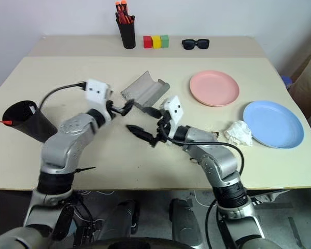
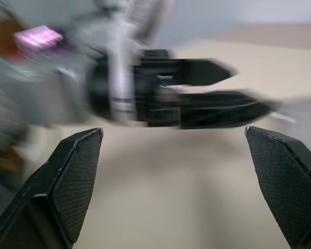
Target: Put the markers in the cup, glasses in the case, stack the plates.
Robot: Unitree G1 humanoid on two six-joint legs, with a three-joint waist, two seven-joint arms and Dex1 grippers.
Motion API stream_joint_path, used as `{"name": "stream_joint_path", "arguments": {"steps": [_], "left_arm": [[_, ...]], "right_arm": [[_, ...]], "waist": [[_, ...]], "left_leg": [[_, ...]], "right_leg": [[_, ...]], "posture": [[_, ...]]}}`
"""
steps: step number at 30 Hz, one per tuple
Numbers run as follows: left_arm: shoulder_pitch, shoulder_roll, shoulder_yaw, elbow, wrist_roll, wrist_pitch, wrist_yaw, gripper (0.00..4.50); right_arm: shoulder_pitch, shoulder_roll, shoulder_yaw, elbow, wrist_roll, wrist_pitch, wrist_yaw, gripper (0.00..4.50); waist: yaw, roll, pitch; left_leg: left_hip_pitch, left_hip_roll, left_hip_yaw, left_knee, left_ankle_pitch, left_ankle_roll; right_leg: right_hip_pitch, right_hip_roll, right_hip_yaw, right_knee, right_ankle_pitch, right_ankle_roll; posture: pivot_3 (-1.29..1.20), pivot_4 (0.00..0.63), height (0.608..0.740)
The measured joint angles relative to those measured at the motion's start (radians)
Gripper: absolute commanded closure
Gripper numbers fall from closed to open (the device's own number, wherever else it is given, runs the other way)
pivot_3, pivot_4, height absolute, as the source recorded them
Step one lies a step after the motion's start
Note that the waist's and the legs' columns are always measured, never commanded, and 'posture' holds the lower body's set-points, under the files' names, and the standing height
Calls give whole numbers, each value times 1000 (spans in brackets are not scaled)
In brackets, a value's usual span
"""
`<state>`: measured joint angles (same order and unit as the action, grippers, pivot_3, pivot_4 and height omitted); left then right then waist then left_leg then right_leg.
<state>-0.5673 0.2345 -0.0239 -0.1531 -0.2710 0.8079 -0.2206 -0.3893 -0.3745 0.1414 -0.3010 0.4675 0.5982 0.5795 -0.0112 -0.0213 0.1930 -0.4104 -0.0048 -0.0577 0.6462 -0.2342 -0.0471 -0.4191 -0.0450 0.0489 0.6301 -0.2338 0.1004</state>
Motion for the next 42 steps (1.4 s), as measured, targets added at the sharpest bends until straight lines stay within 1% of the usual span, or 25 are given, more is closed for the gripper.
{"name": "stream_joint_path", "arguments": {"steps": [3,8,10,14,16,17,20,23,24,28,32,35,36,39,42], "left_arm": [[-95,-30,0,130,-5,29,-27,62],[-211,-71,-1,347,-5,25,-99,62],[-251,-90,-2,427,-5,21,-133,62],[-319,-105,-4,575,1,-19,-197,62],[-342,-116,-3,643,6,-54,-224,577],[-350,-121,-3,669,8,-69,-234,931],[-374,-139,-1,754,17,-115,-248,2395],[-383,-141,0,801,23,-150,-261,4097],[-383,-141,-1,810,25,-162,-263,4475],[-373,-143,-25,808,54,-214,-296,4475],[-295,-91,-95,709,85,-319,-415,4475],[-198,42,-156,548,79,-366,-621,4475],[-168,86,-166,498,72,-373,-686,4475],[-94,215,-216,378,63,-405,-863,4475],[-76,272,-240,345,63,-401,-945,4475]], "right_arm": [[28,-92,-41,-4,-72,-8,-19,0],[124,-220,-133,-77,-113,1,-26,0],[158,-244,-164,-120,-121,3,-30,0],[230,-258,-207,-175,-133,4,-46,0],[262,-259,-217,-191,-139,5,-53,0],[271,-259,-219,-198,-141,5,-55,0],[303,-259,-226,-235,-142,5,-63,0],[326,-259,-228,-263,-142,6,-67,0],[334,-259,-228,-268,-142,7,-67,0],[348,-259,-229,-272,-142,8,-71,0],[352,-260,-235,-280,-142,10,-72,0],[359,-267,-247,-283,-140,11,-65,0],[363,-270,-251,-283,-140,11,-62,0],[373,-276,-265,-282,-138,11,-46,0],[374,-280,-269,-282,-132,12,-29,0]], "waist": [[-2,0,0],[-4,0,1],[-4,0,1],[-2,0,1],[-2,0,1],[-2,0,1],[-2,0,1],[-2,0,1],[-2,0,1],[-1,0,1],[-5,0,1],[-9,1,1],[-7,1,1],[-2,1,1],[5,1,1]], "left_leg": [[0,0,0,-1,0,1],[0,0,0,-1,-1,1],[0,0,0,-1,-1,2],[0,0,0,-1,-1,1],[0,0,1,-1,-1,2],[0,0,1,-1,-1,1],[0,0,1,-1,-1,2],[0,0,0,-1,-1,2],[0,0,0,-1,-1,1],[0,0,1,0,-1,1],[0,0,1,-1,-1,1],[0,1,1,-2,-1,1],[0,1,1,-2,-1,1],[0,1,1,-1,-1,1],[0,1,1,1,-1,2]], "right_leg": [[0,0,0,0,1,2],[-1,0,0,0,0,3],[0,0,0,0,0,3],[0,0,0,0,0,3],[0,0,1,0,0,3],[0,0,1,0,0,3],[0,0,1,0,0,3],[0,0,1,0,0,4],[0,0,1,0,0,4],[0,0,1,0,0,4],[0,0,1,0,0,3],[-1,0,1,0,0,2],[-1,0,1,0,-2,0],[0,-1,2,0,-2,-2],[1,-1,1,-1,-3,-2]], "posture": [[0,150,740],[0,150,740],[0,150,740],[0,150,740],[0,150,740],[0,150,740],[0,150,740],[0,150,740],[0,150,740],[0,150,740],[0,150,740],[0,150,740],[0,150,740],[0,150,740],[0,150,740]]}}
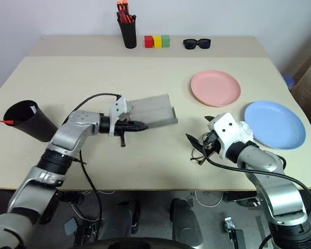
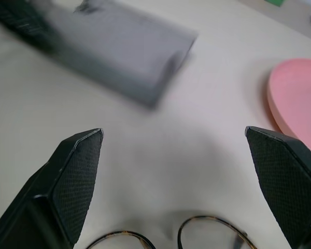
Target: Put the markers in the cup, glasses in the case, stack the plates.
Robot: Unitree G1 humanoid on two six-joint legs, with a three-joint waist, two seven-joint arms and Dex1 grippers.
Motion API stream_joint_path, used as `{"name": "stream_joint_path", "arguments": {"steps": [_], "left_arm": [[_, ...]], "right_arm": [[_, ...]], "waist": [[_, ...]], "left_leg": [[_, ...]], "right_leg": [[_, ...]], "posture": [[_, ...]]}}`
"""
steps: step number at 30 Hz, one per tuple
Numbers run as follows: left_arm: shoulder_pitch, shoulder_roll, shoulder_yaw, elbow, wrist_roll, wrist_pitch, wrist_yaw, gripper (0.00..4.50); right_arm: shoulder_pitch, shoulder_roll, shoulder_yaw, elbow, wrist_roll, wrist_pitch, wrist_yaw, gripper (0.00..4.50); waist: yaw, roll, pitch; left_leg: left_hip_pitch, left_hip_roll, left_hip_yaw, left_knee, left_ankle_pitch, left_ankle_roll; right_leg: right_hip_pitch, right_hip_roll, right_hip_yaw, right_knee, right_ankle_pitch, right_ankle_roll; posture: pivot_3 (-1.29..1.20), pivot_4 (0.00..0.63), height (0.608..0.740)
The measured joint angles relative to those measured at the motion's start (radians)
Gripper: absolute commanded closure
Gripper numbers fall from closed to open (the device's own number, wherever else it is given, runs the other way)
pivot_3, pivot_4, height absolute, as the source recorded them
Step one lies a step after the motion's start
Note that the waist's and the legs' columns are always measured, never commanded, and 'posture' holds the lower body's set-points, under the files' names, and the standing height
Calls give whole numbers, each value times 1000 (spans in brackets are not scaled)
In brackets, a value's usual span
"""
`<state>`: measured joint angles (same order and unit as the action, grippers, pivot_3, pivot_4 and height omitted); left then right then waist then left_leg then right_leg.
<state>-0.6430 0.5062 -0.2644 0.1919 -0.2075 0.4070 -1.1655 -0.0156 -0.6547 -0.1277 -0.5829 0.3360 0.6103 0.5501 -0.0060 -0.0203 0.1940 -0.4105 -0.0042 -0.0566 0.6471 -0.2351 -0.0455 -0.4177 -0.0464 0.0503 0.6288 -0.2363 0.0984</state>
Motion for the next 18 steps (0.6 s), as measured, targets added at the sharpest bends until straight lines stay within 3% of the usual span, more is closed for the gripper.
{"name": "stream_joint_path", "arguments": {"steps": [3,6,12,18], "left_arm": [[0,5,-2,-10,-1,5,-35,3627],[-1,-5,-8,-5,15,-30,-28,2137],[-5,-50,54,-10,16,-98,81,2137],[189,7,117,-333,-103,43,99,2137]], "right_arm": [[4,-18,-1,3,5,4,23,0],[11,-49,-25,22,9,10,48,0],[45,-129,-104,67,-8,-44,105,0],[91,-191,-184,111,-46,-136,164,0]], "waist": [[-2,0,0],[-5,0,0],[-5,0,0],[-13,1,0]], "left_leg": [[0,0,0,1,0,0],[0,0,0,0,0,1],[0,0,0,1,0,1],[2,1,1,-1,-1,2]], "right_leg": [[1,0,0,-1,0,0],[1,0,0,0,0,0],[1,1,0,0,0,1],[1,1,1,1,0,2]], "posture": [[0,150,740],[0,150,740],[0,150,740],[0,150,740]]}}
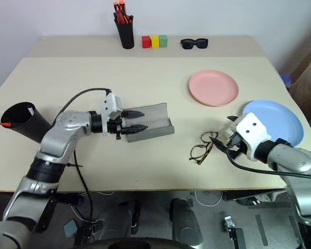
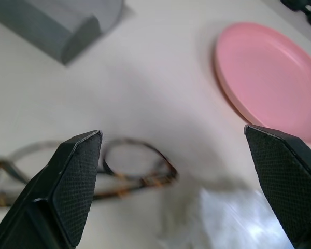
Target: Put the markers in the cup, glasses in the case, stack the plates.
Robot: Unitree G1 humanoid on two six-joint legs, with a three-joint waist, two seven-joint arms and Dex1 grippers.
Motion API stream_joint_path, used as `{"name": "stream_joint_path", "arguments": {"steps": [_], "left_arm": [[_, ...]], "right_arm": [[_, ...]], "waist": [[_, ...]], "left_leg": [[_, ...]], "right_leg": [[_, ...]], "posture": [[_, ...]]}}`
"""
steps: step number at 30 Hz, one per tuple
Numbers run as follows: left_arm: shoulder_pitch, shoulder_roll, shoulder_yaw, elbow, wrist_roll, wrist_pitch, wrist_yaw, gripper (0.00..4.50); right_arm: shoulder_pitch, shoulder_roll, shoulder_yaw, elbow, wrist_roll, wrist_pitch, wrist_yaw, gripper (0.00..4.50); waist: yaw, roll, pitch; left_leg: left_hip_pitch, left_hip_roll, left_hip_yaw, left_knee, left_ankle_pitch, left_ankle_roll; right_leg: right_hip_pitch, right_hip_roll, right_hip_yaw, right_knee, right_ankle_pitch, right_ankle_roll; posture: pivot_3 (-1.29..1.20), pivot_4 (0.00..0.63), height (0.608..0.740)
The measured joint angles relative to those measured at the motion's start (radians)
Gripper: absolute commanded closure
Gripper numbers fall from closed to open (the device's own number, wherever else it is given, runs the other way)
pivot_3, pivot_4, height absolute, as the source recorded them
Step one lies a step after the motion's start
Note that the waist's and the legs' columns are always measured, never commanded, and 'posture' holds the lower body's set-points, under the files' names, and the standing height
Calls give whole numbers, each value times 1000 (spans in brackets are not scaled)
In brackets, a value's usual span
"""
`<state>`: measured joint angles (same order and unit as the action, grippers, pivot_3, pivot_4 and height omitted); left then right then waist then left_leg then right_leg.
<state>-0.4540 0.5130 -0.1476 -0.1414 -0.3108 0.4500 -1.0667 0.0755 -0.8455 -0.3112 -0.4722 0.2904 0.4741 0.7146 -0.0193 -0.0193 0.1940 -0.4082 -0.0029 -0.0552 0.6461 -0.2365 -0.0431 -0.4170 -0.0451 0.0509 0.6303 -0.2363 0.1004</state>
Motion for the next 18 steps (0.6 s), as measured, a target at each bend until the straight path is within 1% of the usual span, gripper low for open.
{"name": "stream_joint_path", "arguments": {"steps": [3,5,6,9,12,15,18], "left_arm": [[111,26,-3,-148,-33,73,25,2137],[164,38,-11,-230,-46,102,43,2137],[190,41,-21,-268,-51,114,55,2137],[229,33,-36,-310,-69,136,87,2137],[239,27,-51,-313,-70,152,120,2137],[240,14,-77,-313,-69,153,142,2137],[240,13,-90,-313,-69,153,155,2137]], "right_arm": [[4,5,-32,1,51,45,15,0],[7,39,-70,-13,144,139,13,0],[12,69,-98,-28,214,203,6,0],[45,128,-144,-62,364,343,-27,0],[70,196,-182,-77,496,475,-108,0],[63,291,-227,-76,636,573,-235,0],[50,334,-250,-72,750,640,-354,0]], "waist": [[5,0,0],[9,0,0],[11,0,0],[11,0,0],[8,0,0],[6,1,0],[6,2,-1]], "left_leg": [[0,0,0,1,0,0],[1,1,-1,2,0,0],[1,1,-2,2,0,0],[1,1,-2,2,0,0],[1,0,-1,2,0,0],[1,1,-1,2,0,0],[1,1,-1,2,0,0]], "right_leg": [[1,0,0,0,0,-1],[3,0,0,-1,-1,-1],[4,-1,0,-1,-1,-1],[4,-1,0,-2,-1,-1],[4,-1,0,-2,-1,-2],[4,-1,0,-2,-1,-2],[4,-1,0,-2,-2,-2]], "posture": [[0,150,740],[0,150,740],[0,150,740],[0,150,740],[0,150,740],[0,150,740],[0,150,740]]}}
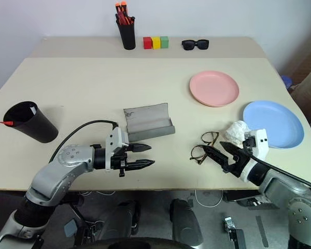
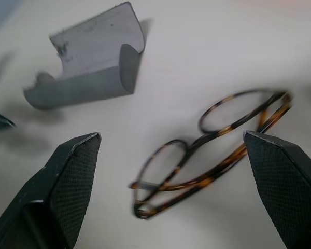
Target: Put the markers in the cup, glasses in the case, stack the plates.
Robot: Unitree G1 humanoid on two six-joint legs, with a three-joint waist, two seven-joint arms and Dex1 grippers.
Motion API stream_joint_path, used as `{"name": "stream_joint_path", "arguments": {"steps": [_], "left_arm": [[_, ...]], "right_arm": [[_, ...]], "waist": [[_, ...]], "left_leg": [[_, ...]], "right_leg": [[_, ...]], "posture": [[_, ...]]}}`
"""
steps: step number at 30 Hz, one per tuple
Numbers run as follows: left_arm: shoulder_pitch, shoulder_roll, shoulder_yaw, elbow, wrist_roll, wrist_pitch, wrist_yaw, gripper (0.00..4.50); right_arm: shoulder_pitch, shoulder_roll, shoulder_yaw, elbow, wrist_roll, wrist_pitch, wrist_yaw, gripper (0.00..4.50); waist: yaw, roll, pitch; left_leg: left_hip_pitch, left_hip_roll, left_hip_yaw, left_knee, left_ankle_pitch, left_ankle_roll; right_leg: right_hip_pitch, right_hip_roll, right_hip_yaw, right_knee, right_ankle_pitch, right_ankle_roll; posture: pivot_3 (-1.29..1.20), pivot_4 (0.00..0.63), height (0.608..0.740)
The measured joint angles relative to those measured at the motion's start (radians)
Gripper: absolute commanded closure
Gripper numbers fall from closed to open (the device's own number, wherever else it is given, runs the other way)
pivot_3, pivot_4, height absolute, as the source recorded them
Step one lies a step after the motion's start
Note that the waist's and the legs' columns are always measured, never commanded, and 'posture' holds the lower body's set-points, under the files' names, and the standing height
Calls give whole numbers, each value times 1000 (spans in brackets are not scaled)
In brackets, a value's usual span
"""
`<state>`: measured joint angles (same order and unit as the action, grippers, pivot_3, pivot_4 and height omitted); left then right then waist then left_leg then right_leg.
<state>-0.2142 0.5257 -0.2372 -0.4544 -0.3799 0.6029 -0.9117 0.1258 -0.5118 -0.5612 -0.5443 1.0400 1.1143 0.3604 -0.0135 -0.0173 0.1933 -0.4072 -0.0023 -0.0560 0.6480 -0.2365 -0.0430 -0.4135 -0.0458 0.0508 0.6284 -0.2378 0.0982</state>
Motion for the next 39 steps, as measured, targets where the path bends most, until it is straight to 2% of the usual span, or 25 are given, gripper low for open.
{"name": "stream_joint_path", "arguments": {"steps": [4,7,12,15,18,22,29,32,35,37,39], "left_arm": [[-3,-4,-22,0,-1,2,9,2137],[-3,-2,-23,0,0,2,16,2137],[-3,2,-24,0,0,2,27,2137],[4,10,-23,0,0,0,31,2073],[6,17,-22,0,-1,-1,39,2073],[6,24,-19,0,-1,-2,42,2073],[11,25,-16,1,-1,-4,44,2073],[14,25,-13,2,-2,-5,46,2073],[23,28,7,7,-2,-6,54,2073],[33,35,43,22,-3,-6,69,2073],[45,44,73,33,-3,-6,77,2073]], "right_arm": [[-27,81,-4,36,128,39,-185,0],[-49,102,3,60,179,39,-278,0],[-66,102,44,90,231,33,-371,0],[-69,101,50,103,263,25,-403,872],[-68,97,61,113,284,16,-419,2296],[-62,88,67,118,313,1,-440,4451],[-54,59,88,117,341,-33,-454,4451],[-55,14,108,112,316,-48,-433,4451],[-84,-116,195,61,200,-65,-331,4451],[-162,-259,323,12,59,-105,-192,4451],[-263,-333,411,-7,-42,-162,-65,4451]], "waist": [[0,0,0],[-1,0,0],[-1,1,0],[-1,1,0],[-1,1,0],[-1,1,0],[-1,1,0],[-1,1,0],[-3,2,0],[-8,4,1],[-7,4,1]], "left_leg": [[0,0,0,0,0,0],[-1,0,0,0,0,0],[-1,0,0,-1,0,0],[-1,1,0,-1,0,0],[-1,1,0,-1,0,0],[-1,2,0,-1,0,0],[-1,2,0,-1,0,0],[-2,2,1,-1,0,0],[-2,2,1,-1,0,1],[-1,1,3,-2,-1,1],[-1,2,3,-3,-1,1]], "right_leg": [[0,0,0,0,0,0],[-1,0,0,-1,0,0],[-1,0,0,-1,0,0],[-1,0,0,-1,0,0],[-1,0,0,-1,0,0],[-1,0,0,-1,0,0],[-1,-1,0,-3,-1,0],[-1,-1,0,-4,-1,0],[-1,-1,0,-4,-1,1],[-3,-1,1,-4,-2,2],[-4,0,0,-5,-2,2]], "posture": [[0,150,740],[0,150,740],[0,150,740],[0,150,740],[0,150,740],[0,150,740],[0,150,740],[0,150,740],[0,150,740],[0,150,740],[0,150,740]]}}
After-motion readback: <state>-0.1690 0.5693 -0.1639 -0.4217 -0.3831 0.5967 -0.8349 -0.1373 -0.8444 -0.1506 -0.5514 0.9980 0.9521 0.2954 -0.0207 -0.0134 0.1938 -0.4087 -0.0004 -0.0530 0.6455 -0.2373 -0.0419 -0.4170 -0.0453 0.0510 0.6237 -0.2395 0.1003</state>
